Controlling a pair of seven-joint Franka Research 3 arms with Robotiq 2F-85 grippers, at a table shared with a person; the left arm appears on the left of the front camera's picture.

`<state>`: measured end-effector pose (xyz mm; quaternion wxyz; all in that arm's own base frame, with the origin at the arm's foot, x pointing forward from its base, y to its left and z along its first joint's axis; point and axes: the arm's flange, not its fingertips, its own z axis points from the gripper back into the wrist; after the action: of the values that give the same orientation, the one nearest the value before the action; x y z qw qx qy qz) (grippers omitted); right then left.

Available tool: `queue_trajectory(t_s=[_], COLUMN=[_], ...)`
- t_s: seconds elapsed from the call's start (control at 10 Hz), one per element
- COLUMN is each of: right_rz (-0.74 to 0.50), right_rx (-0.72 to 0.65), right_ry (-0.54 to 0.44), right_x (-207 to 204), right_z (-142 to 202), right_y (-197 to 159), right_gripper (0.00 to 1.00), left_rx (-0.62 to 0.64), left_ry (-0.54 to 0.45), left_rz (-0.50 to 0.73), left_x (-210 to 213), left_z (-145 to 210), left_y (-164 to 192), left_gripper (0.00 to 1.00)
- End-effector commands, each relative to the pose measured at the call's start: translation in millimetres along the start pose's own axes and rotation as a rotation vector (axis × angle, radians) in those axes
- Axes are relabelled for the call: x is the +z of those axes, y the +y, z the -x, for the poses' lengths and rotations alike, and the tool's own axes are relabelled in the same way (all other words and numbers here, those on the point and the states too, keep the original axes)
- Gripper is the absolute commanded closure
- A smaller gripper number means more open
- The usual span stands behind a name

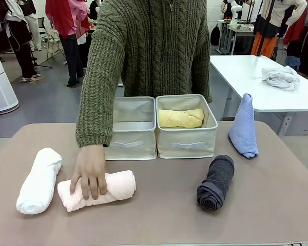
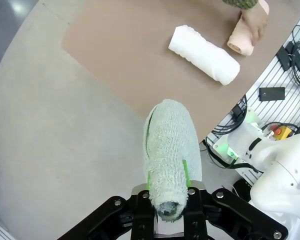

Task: Sort the towels based on their folding style.
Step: Pick up one triangle-folded towel and place it in the left Fabric basket.

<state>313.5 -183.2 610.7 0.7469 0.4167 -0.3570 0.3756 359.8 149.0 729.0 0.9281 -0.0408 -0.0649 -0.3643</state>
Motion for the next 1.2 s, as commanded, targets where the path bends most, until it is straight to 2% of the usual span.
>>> queue_trajectory(t_s=[0.0,0.5,0.9,1.1], right_rz=[-0.009,-0.009,-0.009,-0.009], right_rx=[0.008,0.008,0.008,0.008], right_ry=[-0.003,-0.003,-0.003,-0.003], right_x=[0.0,0.0,0.0,0.0], right_z=[0.5,0.5,0.5,0.5], right_y=[1.2,1.2,1.2,1.2], right_gripper=[0.00,0.00,0.00,0.00], left_rx=[0.018,0.024,-0.021,-0.127], left_ry=[-0.013,-0.015,-0.006,0.003], left_rz=[0.002,-0.008,-0.053,-0.085], left_x=[3.5,3.3,13.0,18.1], left_z=[-3.6,-5.0,-38.9,-85.4], left_y=[-1.4,-0.8,-10.0,-35.2], left_gripper=[0.82,0.82,0.82,0.82])
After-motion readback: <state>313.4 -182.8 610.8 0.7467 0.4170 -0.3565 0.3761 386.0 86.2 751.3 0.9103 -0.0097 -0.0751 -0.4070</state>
